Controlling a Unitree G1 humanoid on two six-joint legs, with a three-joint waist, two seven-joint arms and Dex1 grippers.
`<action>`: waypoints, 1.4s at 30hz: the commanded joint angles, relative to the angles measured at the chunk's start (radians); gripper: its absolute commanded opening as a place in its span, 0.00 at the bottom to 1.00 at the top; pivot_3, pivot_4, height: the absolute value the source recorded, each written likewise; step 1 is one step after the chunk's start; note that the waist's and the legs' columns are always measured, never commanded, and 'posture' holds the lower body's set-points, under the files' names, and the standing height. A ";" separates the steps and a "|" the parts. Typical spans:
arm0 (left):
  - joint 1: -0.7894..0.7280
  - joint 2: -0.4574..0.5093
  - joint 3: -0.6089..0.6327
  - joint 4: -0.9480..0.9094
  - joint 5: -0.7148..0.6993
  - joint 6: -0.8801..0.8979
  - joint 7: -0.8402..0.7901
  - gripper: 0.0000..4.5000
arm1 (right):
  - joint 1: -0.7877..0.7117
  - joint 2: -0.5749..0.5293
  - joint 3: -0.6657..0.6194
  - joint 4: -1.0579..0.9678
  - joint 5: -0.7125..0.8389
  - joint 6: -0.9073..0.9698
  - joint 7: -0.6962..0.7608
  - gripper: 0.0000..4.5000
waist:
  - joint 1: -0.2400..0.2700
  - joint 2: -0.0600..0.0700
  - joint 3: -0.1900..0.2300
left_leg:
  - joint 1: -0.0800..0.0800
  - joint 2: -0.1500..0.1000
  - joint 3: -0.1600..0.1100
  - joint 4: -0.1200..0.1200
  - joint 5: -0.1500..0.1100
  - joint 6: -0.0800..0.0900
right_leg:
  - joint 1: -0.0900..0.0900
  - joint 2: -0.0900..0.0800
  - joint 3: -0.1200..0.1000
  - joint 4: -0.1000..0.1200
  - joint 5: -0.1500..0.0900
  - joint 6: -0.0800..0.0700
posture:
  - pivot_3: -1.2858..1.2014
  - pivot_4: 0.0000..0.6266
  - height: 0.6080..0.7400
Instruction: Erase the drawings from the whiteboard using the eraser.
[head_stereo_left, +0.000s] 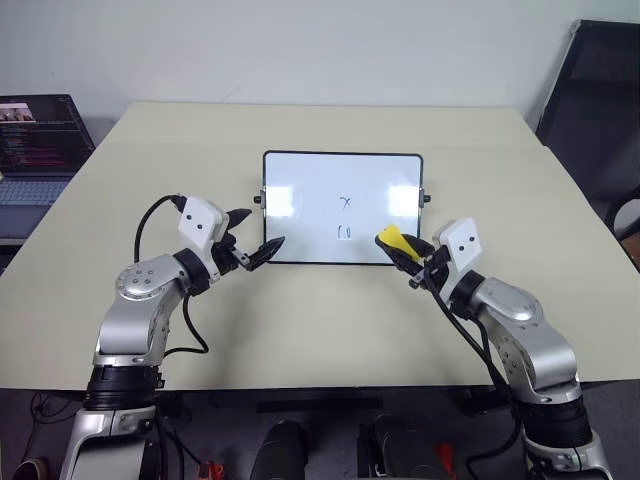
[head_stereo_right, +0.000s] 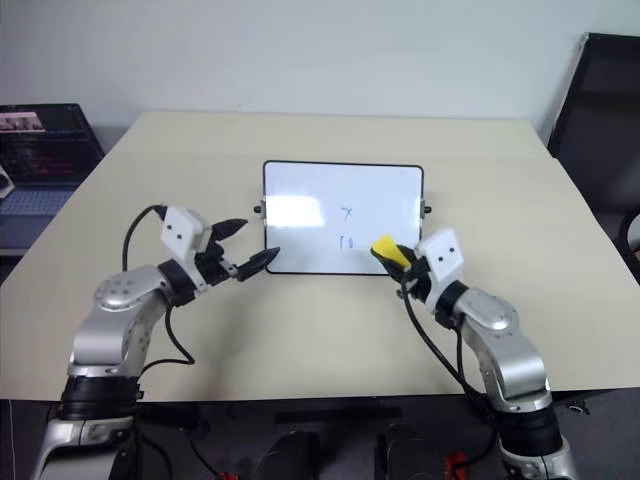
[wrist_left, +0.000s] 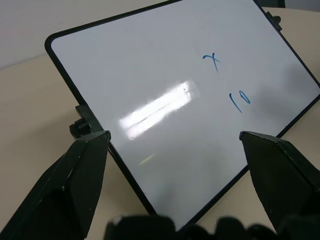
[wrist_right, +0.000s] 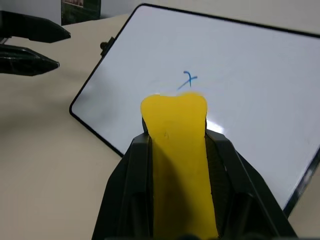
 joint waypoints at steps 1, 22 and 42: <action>-0.046 0.011 -0.010 -0.012 0.004 0.001 -0.002 1.00 | -0.104 0.011 0.035 0.064 -0.048 -0.035 -0.031 0.23 | 0.000 0.000 0.000 | 0.000 0.000 0.000 0.000 0.000 0.000 | 0.000 0.000 0.000 0.000 0.000 0.000 | 0.52 0.24 1.00; -0.046 -0.007 -0.074 -0.148 -0.013 0.103 -0.001 1.00 | -0.594 0.129 0.202 0.868 -0.334 -0.302 -0.086 0.23 | -0.005 0.000 0.000 | -0.002 0.000 -0.001 -0.002 0.000 0.000 | -0.001 -0.001 -0.001 -0.002 0.003 -0.005 | 0.52 0.24 1.00; -0.028 -0.017 -0.081 -0.159 -0.007 0.103 -0.004 1.00 | -0.504 0.053 0.256 0.816 -0.387 -0.273 0.041 0.23 | -0.002 0.000 0.000 | 0.001 0.000 -0.001 0.001 0.001 0.000 | 0.001 -0.001 0.000 0.003 0.001 -0.002 | 0.52 0.24 1.00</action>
